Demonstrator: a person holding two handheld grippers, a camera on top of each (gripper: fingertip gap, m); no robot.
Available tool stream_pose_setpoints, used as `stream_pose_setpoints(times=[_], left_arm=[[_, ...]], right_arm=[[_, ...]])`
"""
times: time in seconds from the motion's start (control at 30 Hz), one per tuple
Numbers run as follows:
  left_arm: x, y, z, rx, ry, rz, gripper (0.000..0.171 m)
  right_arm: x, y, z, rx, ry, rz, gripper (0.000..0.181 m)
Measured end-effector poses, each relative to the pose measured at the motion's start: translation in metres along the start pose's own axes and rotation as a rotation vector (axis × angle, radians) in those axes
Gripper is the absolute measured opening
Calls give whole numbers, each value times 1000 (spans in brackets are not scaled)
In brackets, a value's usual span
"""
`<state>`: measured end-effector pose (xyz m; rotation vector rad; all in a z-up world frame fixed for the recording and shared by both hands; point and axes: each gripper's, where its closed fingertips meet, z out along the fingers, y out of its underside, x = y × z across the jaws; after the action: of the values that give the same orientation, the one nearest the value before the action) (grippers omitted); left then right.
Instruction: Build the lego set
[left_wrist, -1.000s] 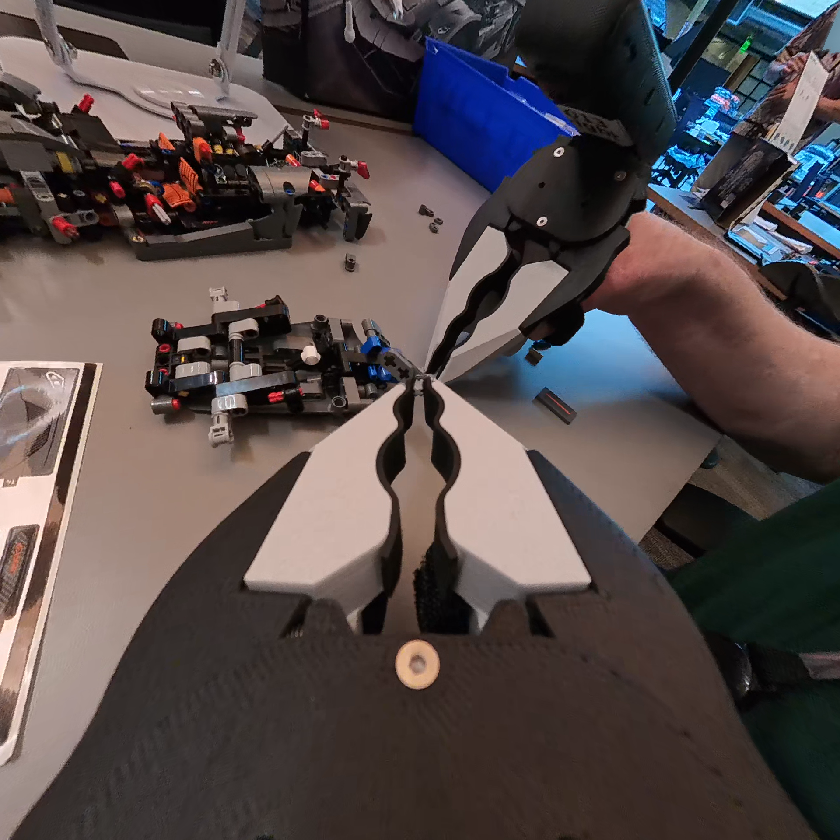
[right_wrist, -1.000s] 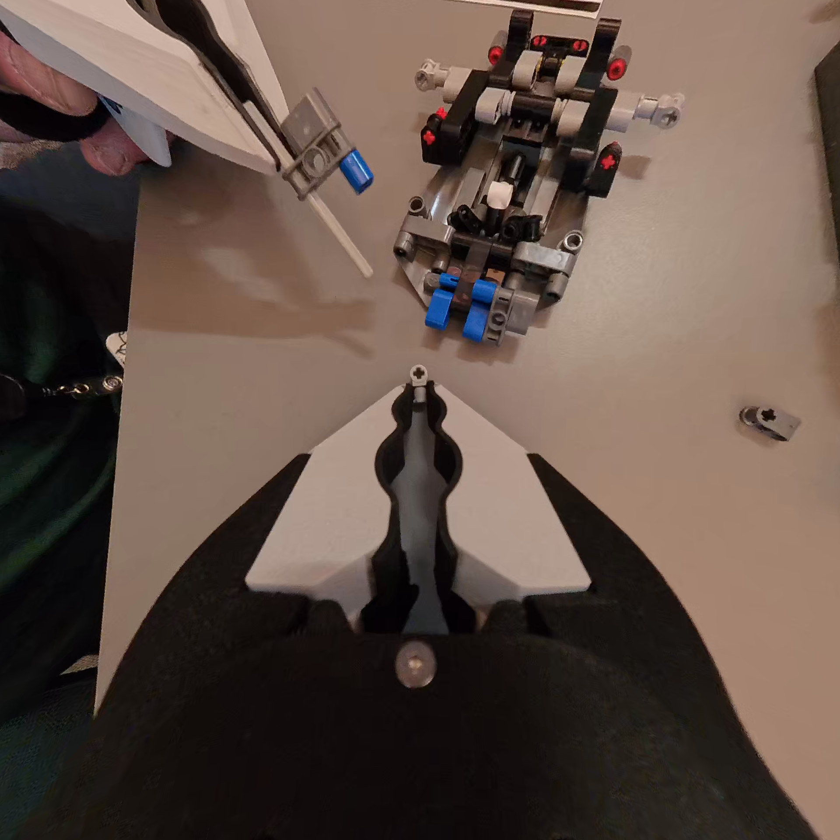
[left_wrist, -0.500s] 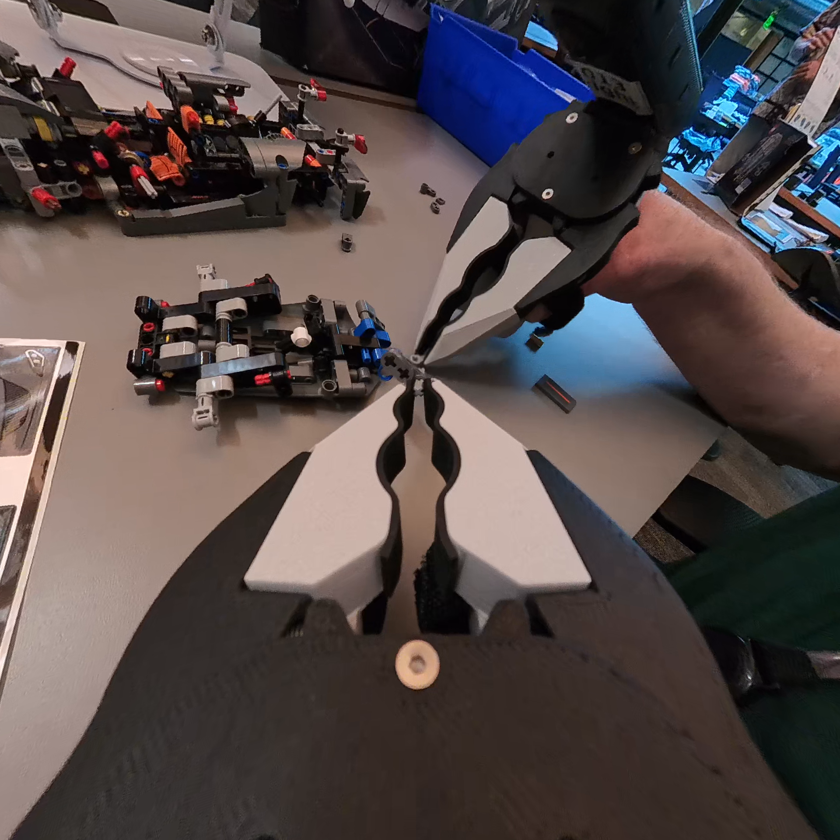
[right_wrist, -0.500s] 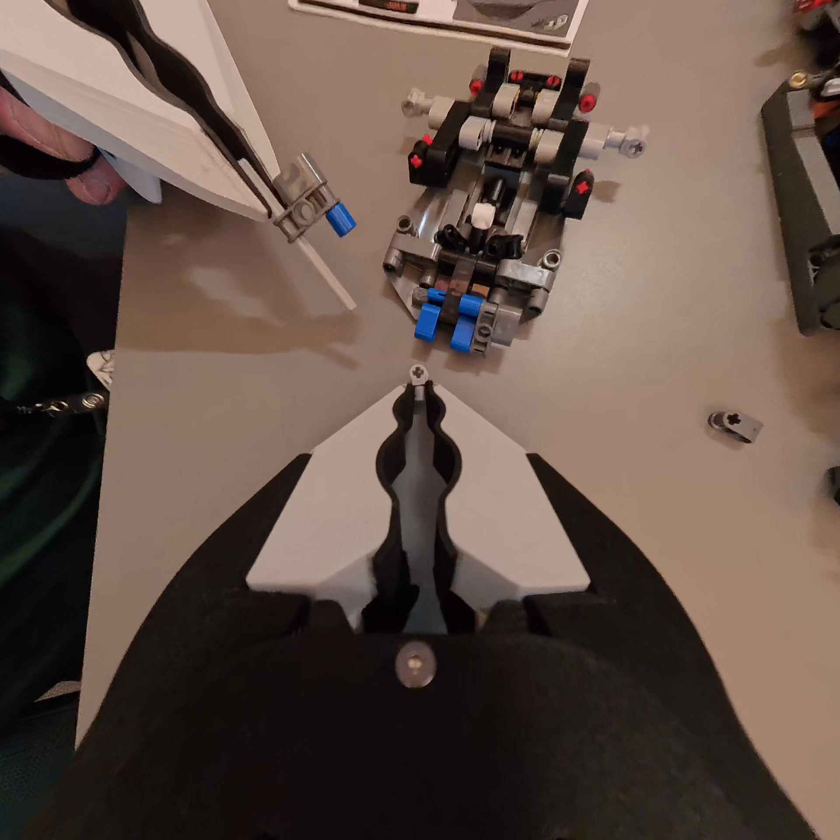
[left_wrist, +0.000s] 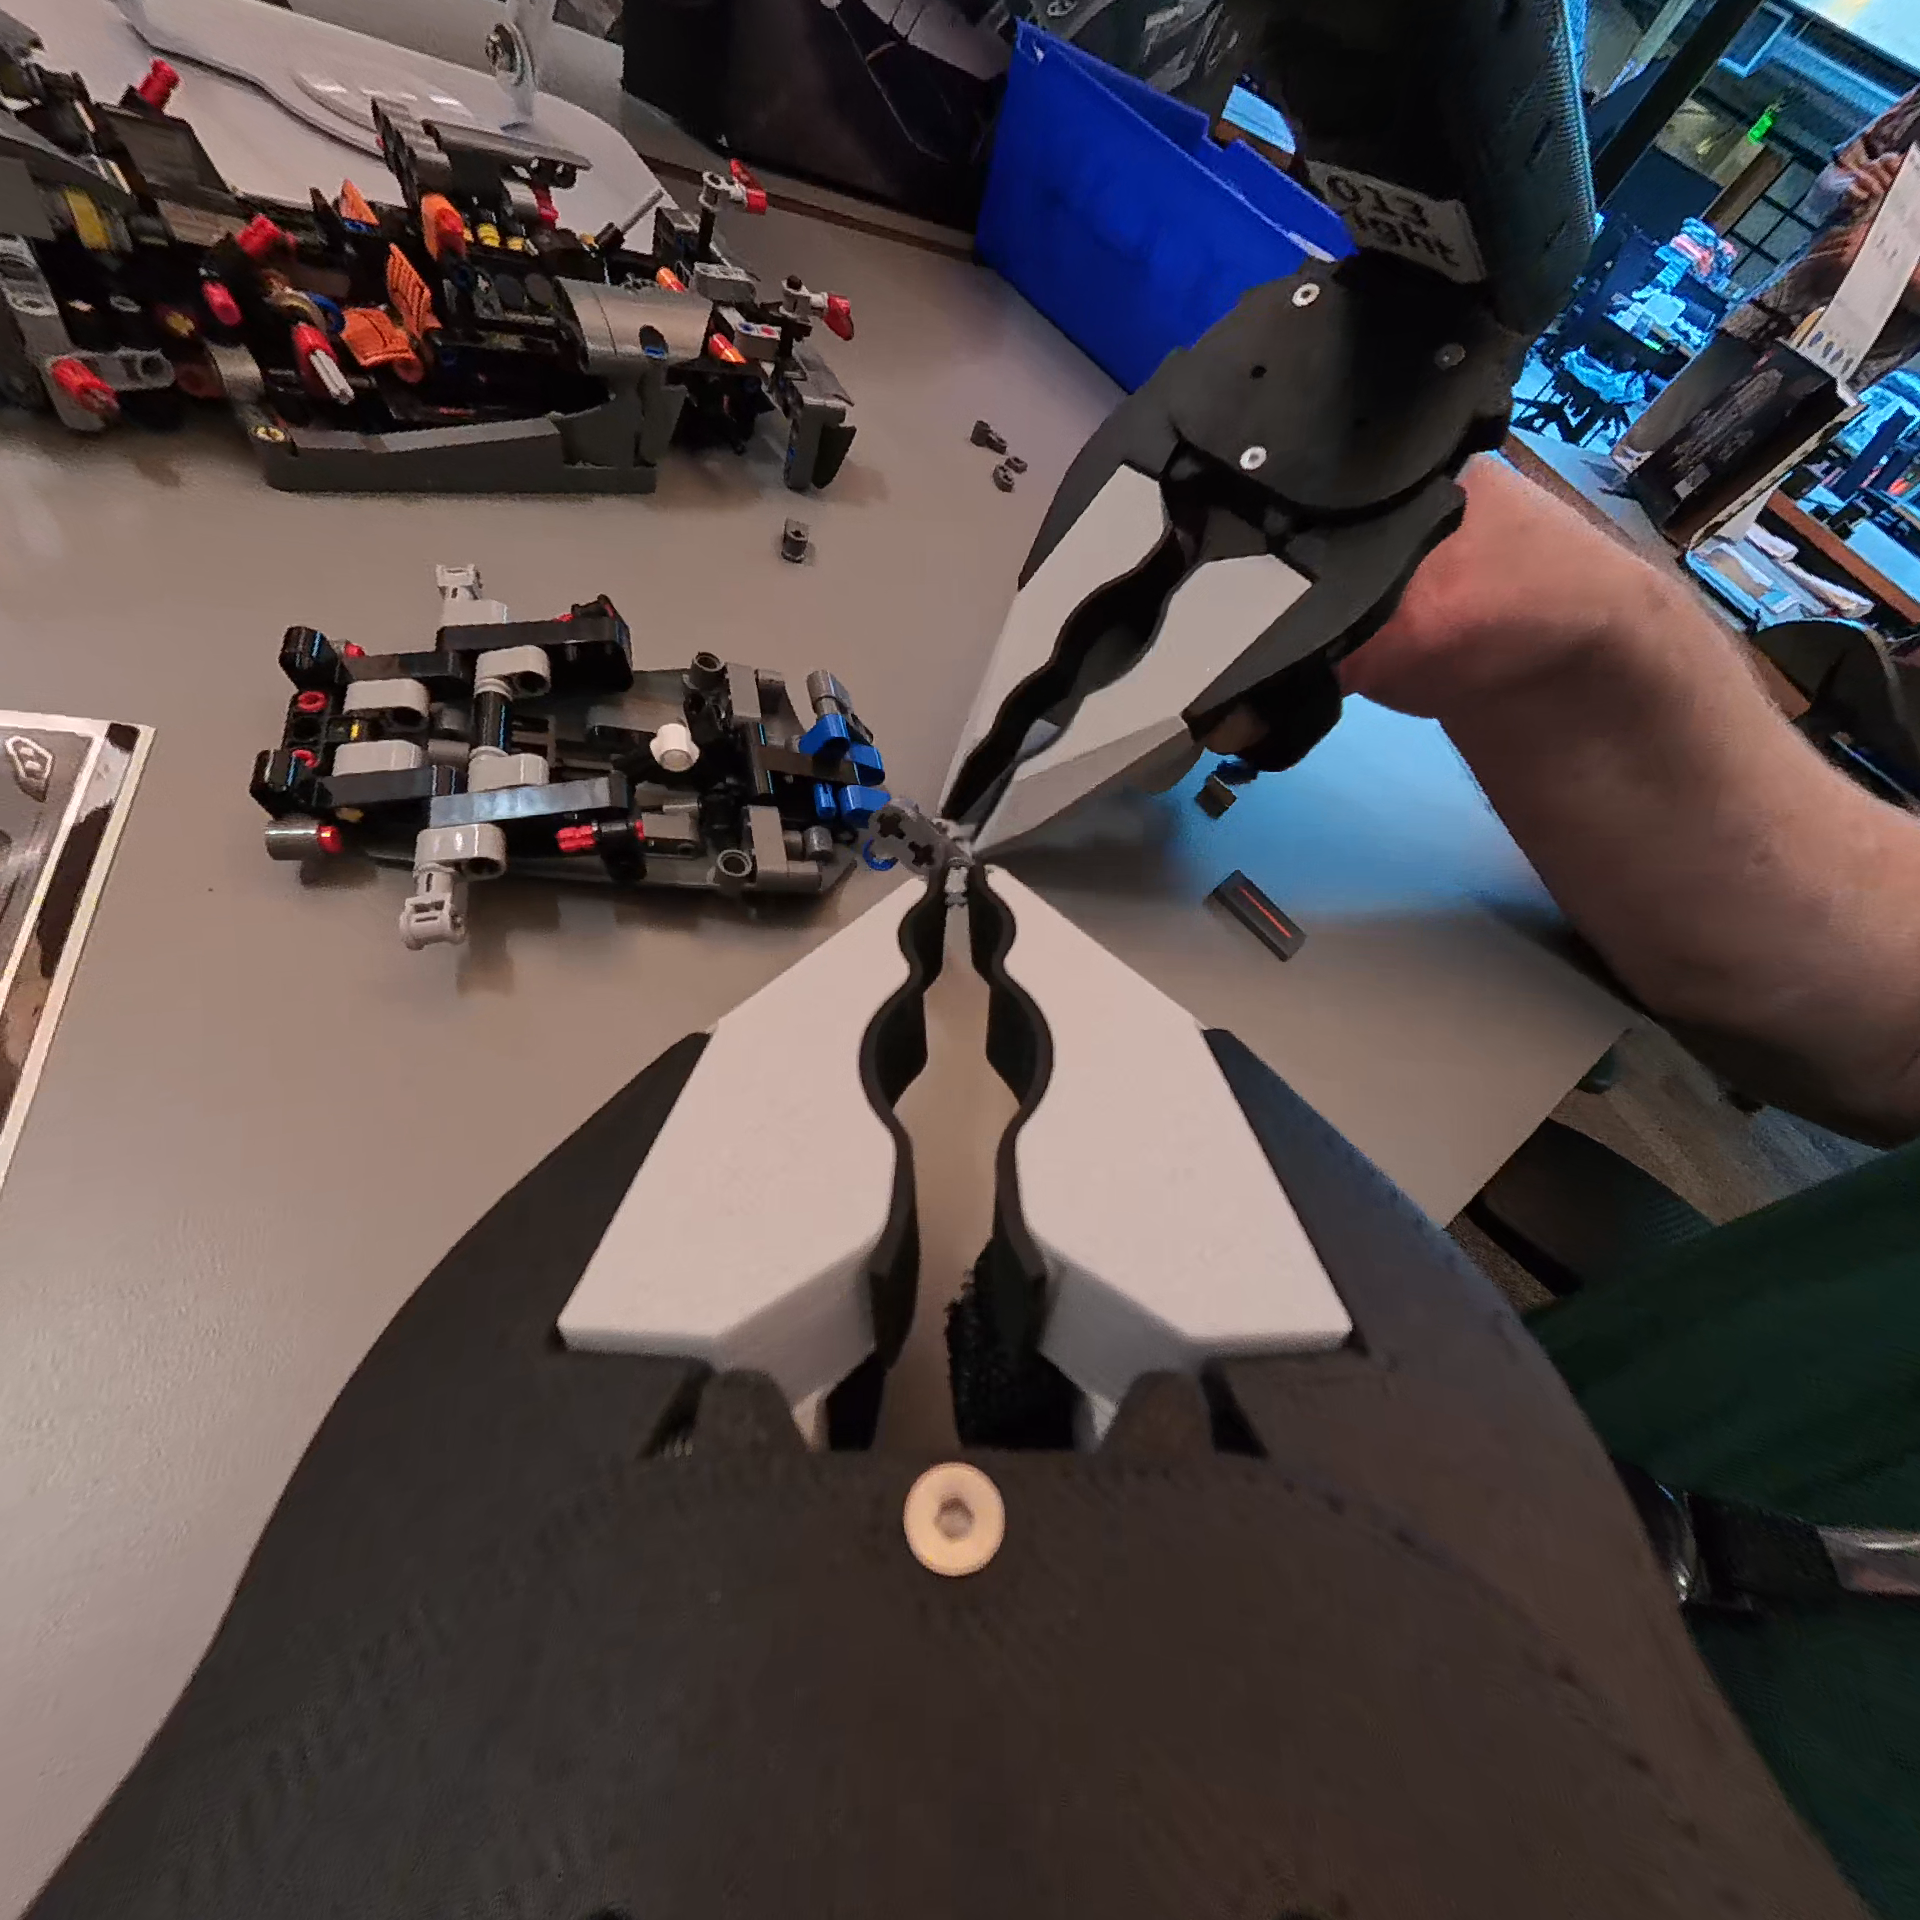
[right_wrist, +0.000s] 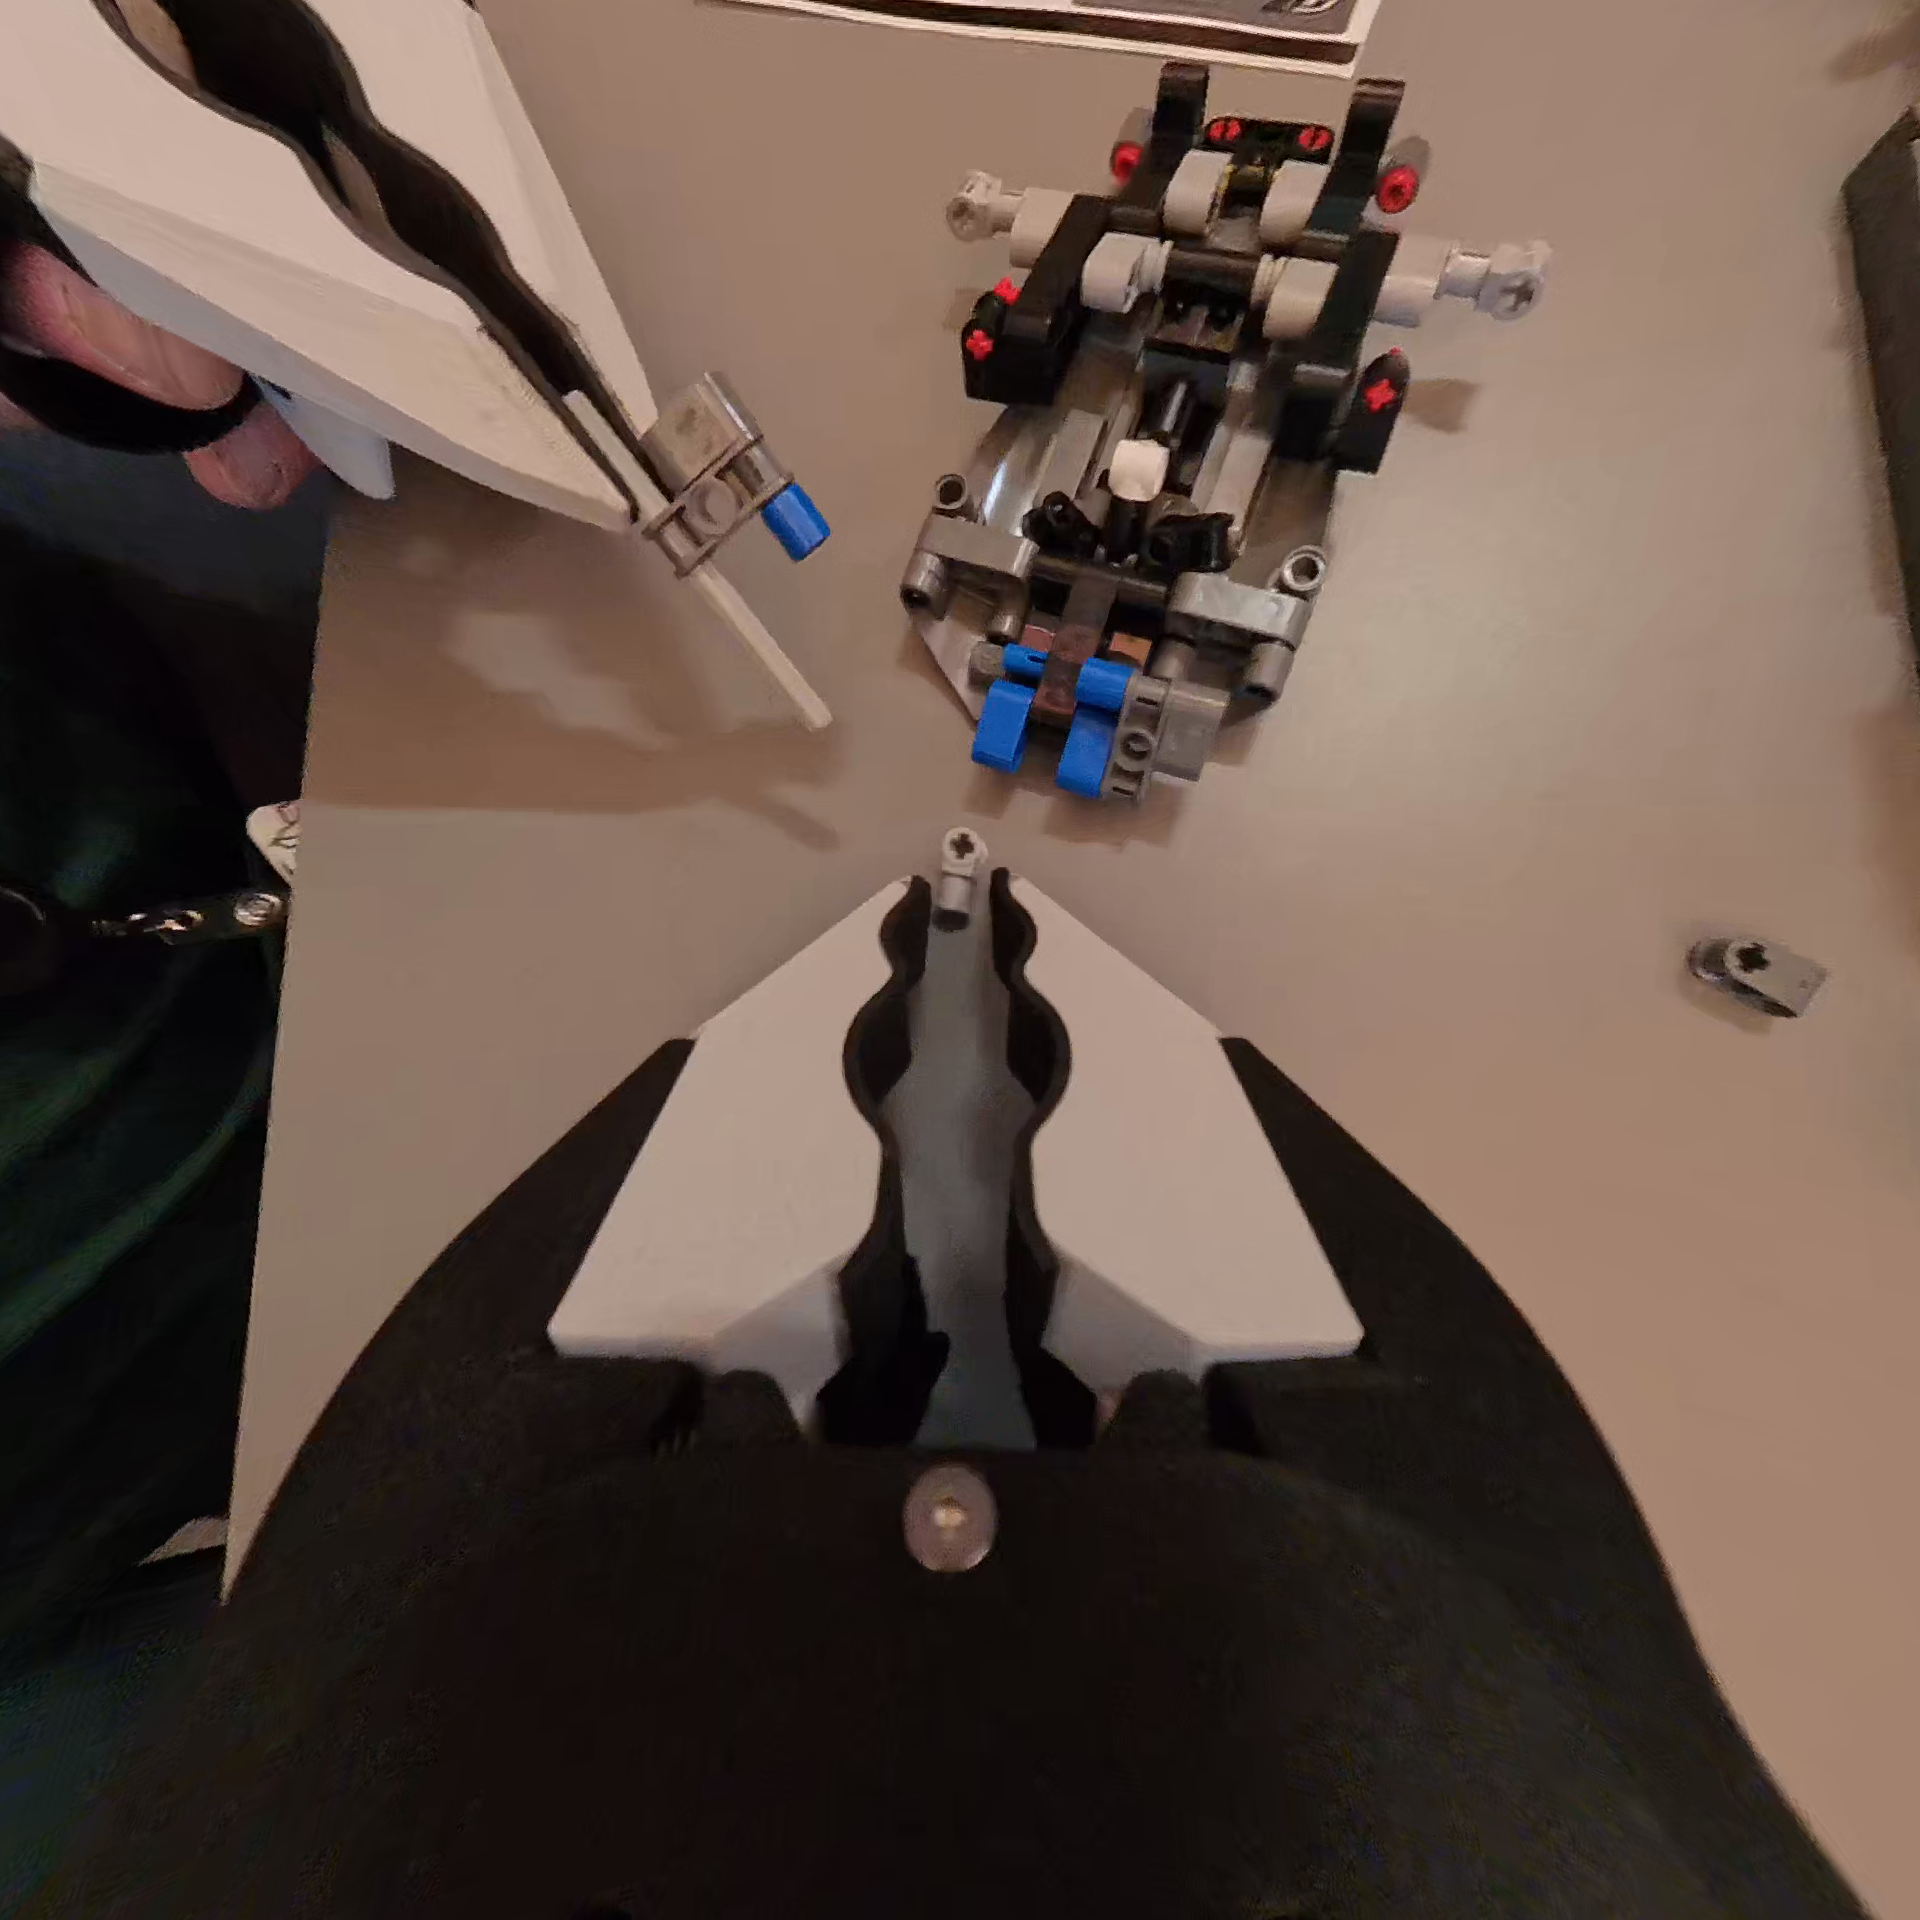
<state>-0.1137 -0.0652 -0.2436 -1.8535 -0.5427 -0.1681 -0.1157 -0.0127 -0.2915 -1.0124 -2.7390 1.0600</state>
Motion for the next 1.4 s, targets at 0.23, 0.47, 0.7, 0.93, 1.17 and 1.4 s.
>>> stream_pose_setpoints(times=[0.23, 0.47, 0.7, 0.93, 1.17, 1.4], left_arm=[[5, -10, -2, 66, 48, -62, 2], [17, -23, -2, 143, 126, -102, 2], [21, -27, -2, 176, 161, -137, 2], [28, -24, 1, 155, 186, -118, 3], [19, -17, -5, 79, 80, 82, 27], [37, -11, 13, -83, 106, 398, 45]], right_arm=[[-11, -33, -26, 173, 18, -127, 14], [-27, -49, -30, 228, 84, -320, 13], [-32, -47, -28, 212, 89, -369, 3], [-37, -39, -33, 185, 47, -408, 2], [-36, -24, -32, 109, 28, -447, 2], [-47, -15, -29, 73, -24, -501, 2]])
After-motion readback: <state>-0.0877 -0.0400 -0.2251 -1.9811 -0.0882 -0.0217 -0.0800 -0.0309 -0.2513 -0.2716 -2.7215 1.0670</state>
